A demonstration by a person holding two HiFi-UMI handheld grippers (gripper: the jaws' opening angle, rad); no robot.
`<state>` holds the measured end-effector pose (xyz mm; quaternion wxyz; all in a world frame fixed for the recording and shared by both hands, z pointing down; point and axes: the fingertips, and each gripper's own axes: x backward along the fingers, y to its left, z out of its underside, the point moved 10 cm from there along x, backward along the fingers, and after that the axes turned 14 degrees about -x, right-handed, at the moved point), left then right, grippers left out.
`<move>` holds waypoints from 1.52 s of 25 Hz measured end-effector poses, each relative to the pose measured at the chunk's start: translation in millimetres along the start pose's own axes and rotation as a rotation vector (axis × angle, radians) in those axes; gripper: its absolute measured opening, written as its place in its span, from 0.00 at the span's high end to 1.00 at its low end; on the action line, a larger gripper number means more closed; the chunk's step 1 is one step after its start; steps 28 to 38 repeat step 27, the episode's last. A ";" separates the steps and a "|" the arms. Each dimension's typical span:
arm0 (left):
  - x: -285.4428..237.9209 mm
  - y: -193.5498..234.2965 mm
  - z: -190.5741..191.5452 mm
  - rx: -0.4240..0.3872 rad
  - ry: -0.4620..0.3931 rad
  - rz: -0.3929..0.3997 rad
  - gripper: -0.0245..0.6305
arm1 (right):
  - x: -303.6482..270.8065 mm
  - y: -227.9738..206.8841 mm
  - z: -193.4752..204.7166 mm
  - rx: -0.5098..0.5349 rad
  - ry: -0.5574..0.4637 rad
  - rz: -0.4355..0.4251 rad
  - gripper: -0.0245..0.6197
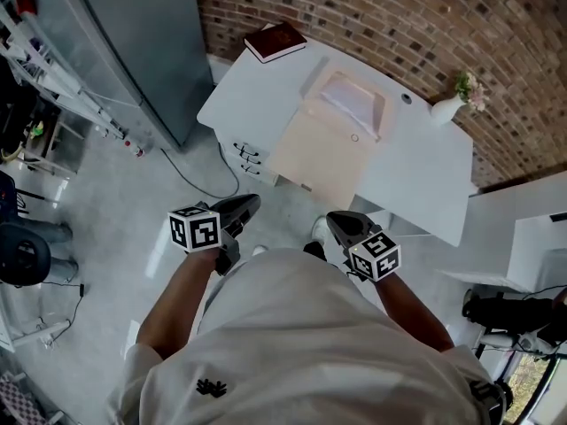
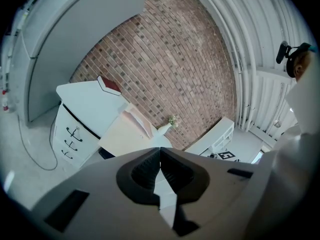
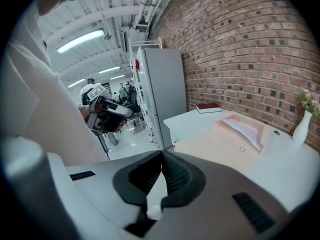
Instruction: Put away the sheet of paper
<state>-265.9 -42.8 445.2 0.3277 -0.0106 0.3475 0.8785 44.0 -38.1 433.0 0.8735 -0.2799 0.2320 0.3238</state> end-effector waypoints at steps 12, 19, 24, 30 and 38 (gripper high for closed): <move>18.1 -5.2 16.9 -0.001 0.009 0.015 0.93 | 1.5 30.1 11.1 0.057 0.017 -0.007 0.92; 10.7 -7.2 16.2 -0.003 0.043 0.042 0.93 | 8.4 29.8 15.0 0.033 0.010 0.022 0.92; -10.1 -9.2 13.5 0.009 0.054 0.073 0.93 | 14.9 19.2 17.3 0.006 0.015 0.038 0.92; -23.9 -7.8 10.3 0.011 0.052 0.082 0.93 | 15.9 11.2 14.6 -0.001 0.020 0.039 0.92; -23.9 -7.8 10.3 0.011 0.052 0.082 0.93 | 15.9 11.2 14.6 -0.001 0.020 0.039 0.92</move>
